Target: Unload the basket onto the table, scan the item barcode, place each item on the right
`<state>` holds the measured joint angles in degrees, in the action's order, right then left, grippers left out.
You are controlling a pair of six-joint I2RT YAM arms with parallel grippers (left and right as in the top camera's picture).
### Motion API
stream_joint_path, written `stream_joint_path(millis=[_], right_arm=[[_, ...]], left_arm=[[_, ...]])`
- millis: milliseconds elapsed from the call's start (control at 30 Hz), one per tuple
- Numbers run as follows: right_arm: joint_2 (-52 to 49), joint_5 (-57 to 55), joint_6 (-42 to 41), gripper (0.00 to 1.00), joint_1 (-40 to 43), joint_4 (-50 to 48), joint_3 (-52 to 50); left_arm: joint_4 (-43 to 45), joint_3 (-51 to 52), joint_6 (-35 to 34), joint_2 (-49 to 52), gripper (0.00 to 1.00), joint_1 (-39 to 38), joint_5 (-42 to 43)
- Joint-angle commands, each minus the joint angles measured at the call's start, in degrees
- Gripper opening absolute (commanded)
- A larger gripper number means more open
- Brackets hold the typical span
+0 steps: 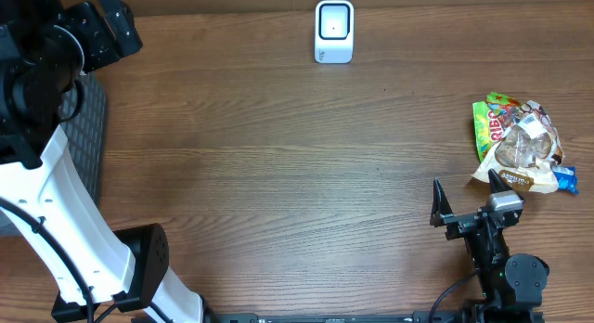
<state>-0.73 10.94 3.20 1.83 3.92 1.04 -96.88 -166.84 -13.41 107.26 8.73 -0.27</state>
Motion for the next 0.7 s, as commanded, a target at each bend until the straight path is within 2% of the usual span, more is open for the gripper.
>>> stream_joint_path(millis=[0, 667], right_arm=[[0.6, -0.9, -0.2, 1.0, -0.3, -0.2, -0.6], [0.6, -0.9, -0.2, 1.0, -0.3, -0.2, -0.6]], left_arm=[[0.1, -0.2, -0.3, 0.3, 1.0, 0.2, -0.3], [0.1, 1.2, -0.3, 0.1, 1.0, 0.2, -0.4]])
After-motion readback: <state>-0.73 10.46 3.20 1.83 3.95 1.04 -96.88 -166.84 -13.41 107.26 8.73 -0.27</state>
